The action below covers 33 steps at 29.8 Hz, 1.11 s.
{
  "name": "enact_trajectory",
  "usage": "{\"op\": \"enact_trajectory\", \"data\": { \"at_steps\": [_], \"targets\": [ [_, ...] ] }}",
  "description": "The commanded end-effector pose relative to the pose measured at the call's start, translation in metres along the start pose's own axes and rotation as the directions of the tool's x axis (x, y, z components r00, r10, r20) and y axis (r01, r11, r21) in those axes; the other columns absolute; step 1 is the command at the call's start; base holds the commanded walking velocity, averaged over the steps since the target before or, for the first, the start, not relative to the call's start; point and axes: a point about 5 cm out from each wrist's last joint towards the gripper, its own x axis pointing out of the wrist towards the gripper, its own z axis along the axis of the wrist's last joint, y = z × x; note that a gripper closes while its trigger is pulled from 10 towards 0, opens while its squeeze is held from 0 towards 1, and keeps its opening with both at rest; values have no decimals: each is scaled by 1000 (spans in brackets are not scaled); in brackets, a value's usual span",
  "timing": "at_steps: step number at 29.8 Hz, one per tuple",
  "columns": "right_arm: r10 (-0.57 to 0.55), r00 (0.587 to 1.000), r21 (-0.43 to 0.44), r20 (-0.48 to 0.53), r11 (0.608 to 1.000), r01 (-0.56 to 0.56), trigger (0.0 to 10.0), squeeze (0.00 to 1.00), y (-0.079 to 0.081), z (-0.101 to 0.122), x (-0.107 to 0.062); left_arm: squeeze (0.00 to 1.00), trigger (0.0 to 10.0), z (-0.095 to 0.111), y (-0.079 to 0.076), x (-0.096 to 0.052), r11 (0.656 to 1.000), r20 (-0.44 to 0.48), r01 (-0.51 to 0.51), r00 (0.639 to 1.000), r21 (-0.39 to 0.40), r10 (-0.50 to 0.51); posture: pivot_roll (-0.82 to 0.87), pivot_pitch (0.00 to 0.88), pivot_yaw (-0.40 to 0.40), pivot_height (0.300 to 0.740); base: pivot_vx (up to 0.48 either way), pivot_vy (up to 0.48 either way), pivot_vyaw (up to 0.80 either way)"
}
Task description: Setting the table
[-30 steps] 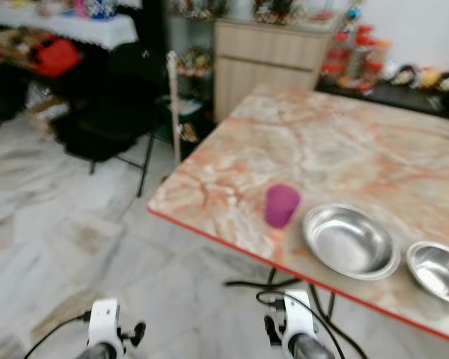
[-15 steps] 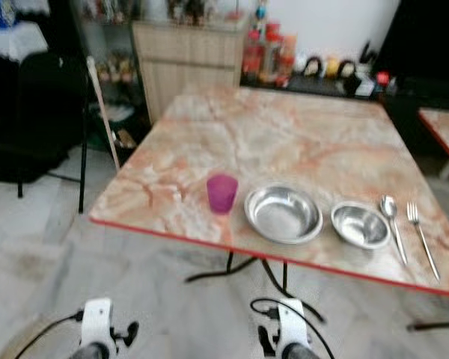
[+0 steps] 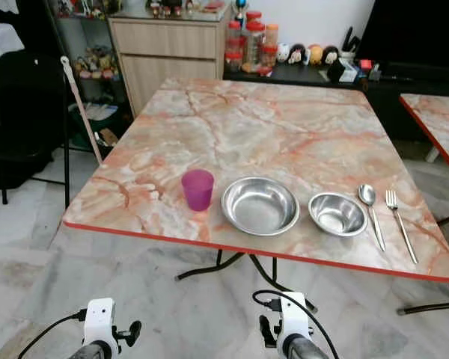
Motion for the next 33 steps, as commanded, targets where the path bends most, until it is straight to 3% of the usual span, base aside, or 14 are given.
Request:
{"op": "enact_trajectory", "data": {
  "at_steps": [1,11,26,32,33],
  "targets": [
    [-12,1000,16,9,1000,12,10000,0,0,0,0,0,10000,1,3,0,1000,-9,-13,1000,23,13,134,0,-30,740,0,0,0],
    [-22,1000,31,11,999,21,10000,0,-2,-2,-1,0,10000,-2,4,-1,999,-20,-20,1000,49,22,132,0,-28,740,0,-137,0],
    [-18,1000,9,16,1000,18,10000,0,-2,2,0,0,10000,-1,5,-1,998,-19,-22,1000,56,23,147,0,-30,740,0,-382,0],
    [-16,1000,5,16,1000,16,10000,0,0,2,0,0,10000,7,12,0,998,26,-35,999,52,34,145,0,-28,740,0,0,0],
    [-16,1000,5,17,1000,16,10000,0,0,3,0,0,10000,14,15,0,998,67,-48,997,30,46,145,0,-28,740,0,0,0]
  ]
}}
